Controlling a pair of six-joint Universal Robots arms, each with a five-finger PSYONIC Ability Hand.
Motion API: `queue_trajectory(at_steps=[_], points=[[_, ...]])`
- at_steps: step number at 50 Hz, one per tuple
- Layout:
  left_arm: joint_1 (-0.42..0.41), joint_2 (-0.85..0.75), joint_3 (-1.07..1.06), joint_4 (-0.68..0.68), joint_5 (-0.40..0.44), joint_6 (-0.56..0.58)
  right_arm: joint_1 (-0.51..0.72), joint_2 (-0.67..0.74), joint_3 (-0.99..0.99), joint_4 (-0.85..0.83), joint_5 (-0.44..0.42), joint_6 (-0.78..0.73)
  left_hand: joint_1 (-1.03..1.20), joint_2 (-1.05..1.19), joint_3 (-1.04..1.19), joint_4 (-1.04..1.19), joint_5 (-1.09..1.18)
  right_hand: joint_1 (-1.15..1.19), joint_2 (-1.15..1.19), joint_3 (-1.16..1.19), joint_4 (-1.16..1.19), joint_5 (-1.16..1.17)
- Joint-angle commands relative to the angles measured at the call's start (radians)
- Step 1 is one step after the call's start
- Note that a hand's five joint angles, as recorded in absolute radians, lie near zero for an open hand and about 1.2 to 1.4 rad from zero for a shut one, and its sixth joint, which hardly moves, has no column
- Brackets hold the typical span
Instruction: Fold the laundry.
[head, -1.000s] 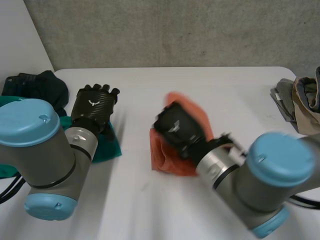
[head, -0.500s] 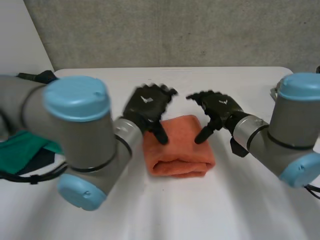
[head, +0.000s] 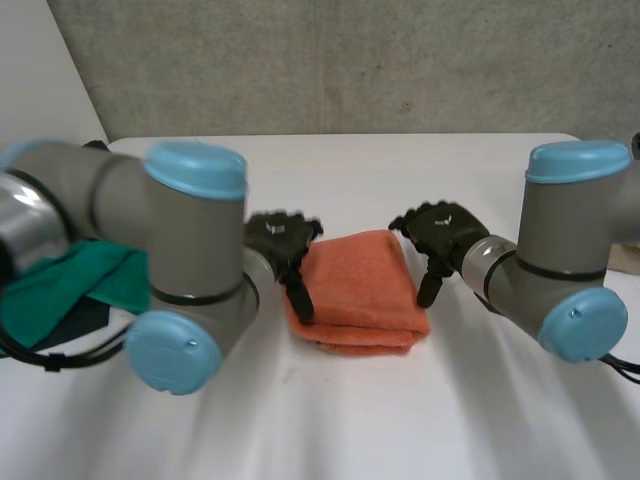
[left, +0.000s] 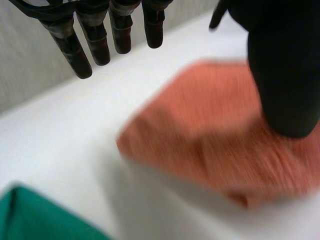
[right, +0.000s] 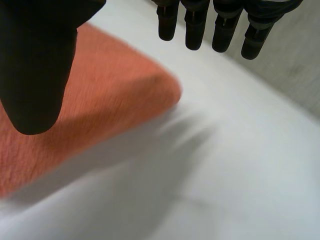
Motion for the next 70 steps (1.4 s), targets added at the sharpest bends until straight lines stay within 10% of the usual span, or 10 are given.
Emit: queue_trajectory(at_steps=[1, 18, 42, 57, 62, 70], points=[[0.032, 0.217, -0.075, 0.047, 0.131, -0.003, 0.108, -0.211, 0.286, -0.3, 0.092, -0.124, -0.014, -0.032, -0.033, -0.028, -0.049, -0.047, -0.033, -0.032, -0.031, -0.047], [0.1, 0.383, -0.08, -0.074, 0.791, -0.052, 0.269, -0.106, 0.635, -0.739, 0.1, -0.157, -0.014, -0.032, -0.033, -0.028, -0.049, -0.047, -0.033, -0.032, -0.031, -0.047], [0.047, 0.38, -0.129, -0.026, 0.708, -0.035, 0.223, 0.123, 0.419, -0.871, 0.104, -0.232, -0.014, -0.032, -0.033, -0.028, -0.049, 0.12, 0.134, 0.136, 0.136, 0.12], [0.077, 0.384, -0.132, -0.026, 0.702, -0.036, 0.2, 0.173, 0.283, -0.833, 0.093, -0.164, -0.014, -0.032, -0.033, -0.028, -0.049, 0.478, 0.492, 0.494, 0.494, 0.478], [0.092, 0.384, -0.137, -0.025, 0.702, -0.036, 0.188, 0.193, 0.226, -0.793, 0.086, -0.157, -0.014, -0.032, -0.033, -0.028, -0.049, 1.172, 1.186, 1.188, 1.188, 1.173], [0.109, 0.407, -0.127, -0.023, 0.697, -0.039, 0.147, 0.127, 0.158, -0.821, 0.089, -0.134, -0.014, -0.032, -0.033, -0.028, -0.049, 1.174, 1.188, 1.19, 1.19, 1.175]])
